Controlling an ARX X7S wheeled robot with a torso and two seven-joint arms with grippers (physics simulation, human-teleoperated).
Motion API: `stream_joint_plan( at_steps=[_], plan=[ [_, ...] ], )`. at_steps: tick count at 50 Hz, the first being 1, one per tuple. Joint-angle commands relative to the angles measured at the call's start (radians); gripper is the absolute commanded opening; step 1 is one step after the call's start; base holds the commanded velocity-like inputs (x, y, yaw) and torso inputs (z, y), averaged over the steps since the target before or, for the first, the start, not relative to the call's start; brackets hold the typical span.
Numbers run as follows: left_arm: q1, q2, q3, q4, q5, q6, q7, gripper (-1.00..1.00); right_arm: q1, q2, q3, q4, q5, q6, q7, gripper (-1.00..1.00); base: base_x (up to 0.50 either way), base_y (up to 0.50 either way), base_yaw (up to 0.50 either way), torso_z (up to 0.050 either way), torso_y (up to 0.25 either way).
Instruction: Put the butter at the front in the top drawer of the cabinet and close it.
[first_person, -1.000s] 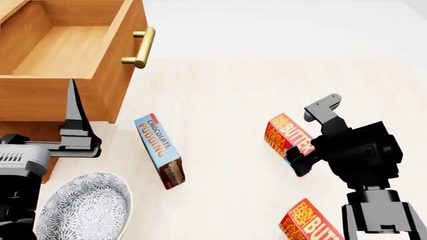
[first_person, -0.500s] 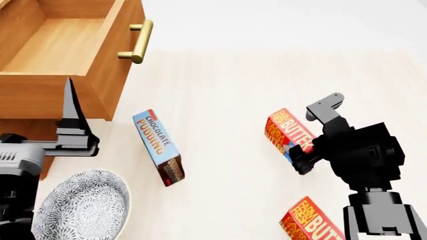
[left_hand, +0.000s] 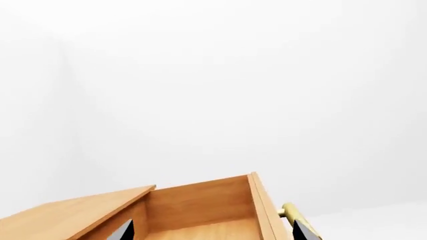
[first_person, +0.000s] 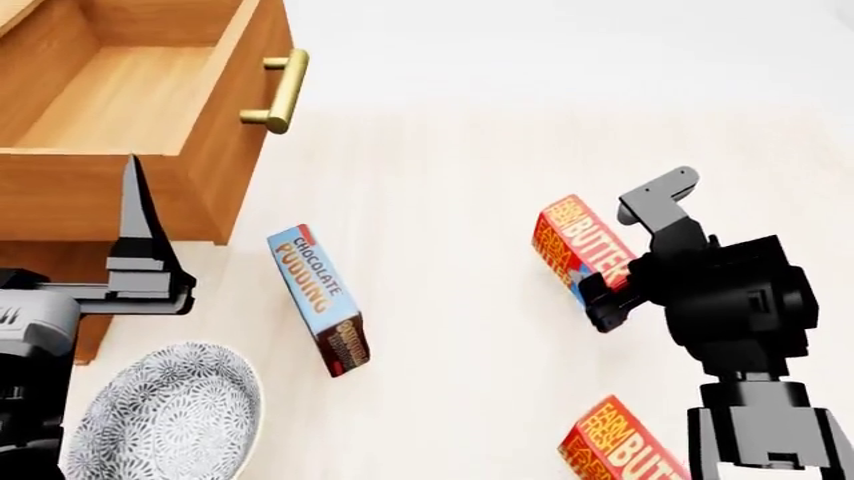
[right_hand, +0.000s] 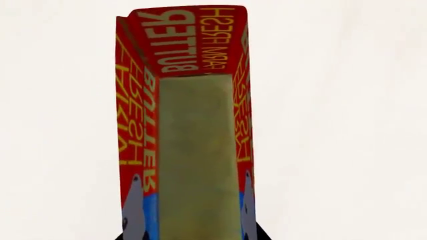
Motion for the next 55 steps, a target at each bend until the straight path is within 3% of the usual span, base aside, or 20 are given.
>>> stream_joint_plan(
  at_steps=[1, 18, 29, 35, 45, 52, 53, 54, 55],
  plan=[
    [0.012, -0.002, 0.006, 0.001, -0.006, 0.01, -0.006, 1.0, 0.038, -0.003, 0.016, -0.047, 0.02, -0.022, 0.005, -1.0, 0.0, 0.0, 0.0, -0.014, 0.25],
    [0.029, -0.006, 0.01, -0.002, -0.011, 0.031, -0.016, 1.0, 0.08, -0.015, 0.028, -0.129, 0.028, 0.005, -0.003, -1.0, 0.0, 0.0, 0.0, -0.016, 0.25],
    [0.042, -0.011, 0.009, 0.009, -0.019, 0.032, -0.022, 1.0, 0.103, -0.04, 0.022, -0.33, -0.001, 0.106, -0.043, -1.0, 0.0, 0.0, 0.0, -0.017, 0.25],
    [0.058, -0.019, 0.03, 0.0, 0.003, 0.05, -0.022, 1.0, 0.076, -0.038, -0.005, -0.443, -0.023, 0.113, -0.056, -1.0, 0.0, 0.0, 0.0, -0.003, 0.025],
    [0.122, -0.06, 0.151, -0.017, 0.151, 0.111, -0.02, 1.0, 0.043, -0.009, -0.047, -0.643, -0.068, 0.023, -0.018, -1.0, 0.0, 0.0, 0.0, 0.0, 0.0],
    [0.227, -0.121, 0.321, -0.017, 0.362, 0.18, -0.016, 1.0, 0.021, 0.032, -0.098, -0.732, -0.123, -0.095, 0.064, -1.0, 0.0, 0.0, 0.0, 0.0, 0.002],
    [0.077, -0.076, 0.35, 0.133, 0.361, 0.03, 0.117, 1.0, 0.02, 0.047, -0.122, -0.74, -0.147, -0.109, 0.074, -1.0, 0.0, 0.0, 0.0, 0.0, 0.0],
    [-0.073, 0.074, 0.354, 0.218, 0.511, -0.12, 0.267, 1.0, 0.02, 0.056, -0.137, -0.746, -0.166, -0.118, 0.084, -1.0, 0.0, 0.0, 0.0, 0.0, 0.0],
    [-0.223, 0.214, 0.465, 0.219, 0.661, -0.27, 0.417, 1.0, 0.024, 0.061, -0.149, -0.752, -0.186, -0.117, 0.091, -1.0, 0.0, 0.0, 0.0, 0.0, 0.0]
  ],
)
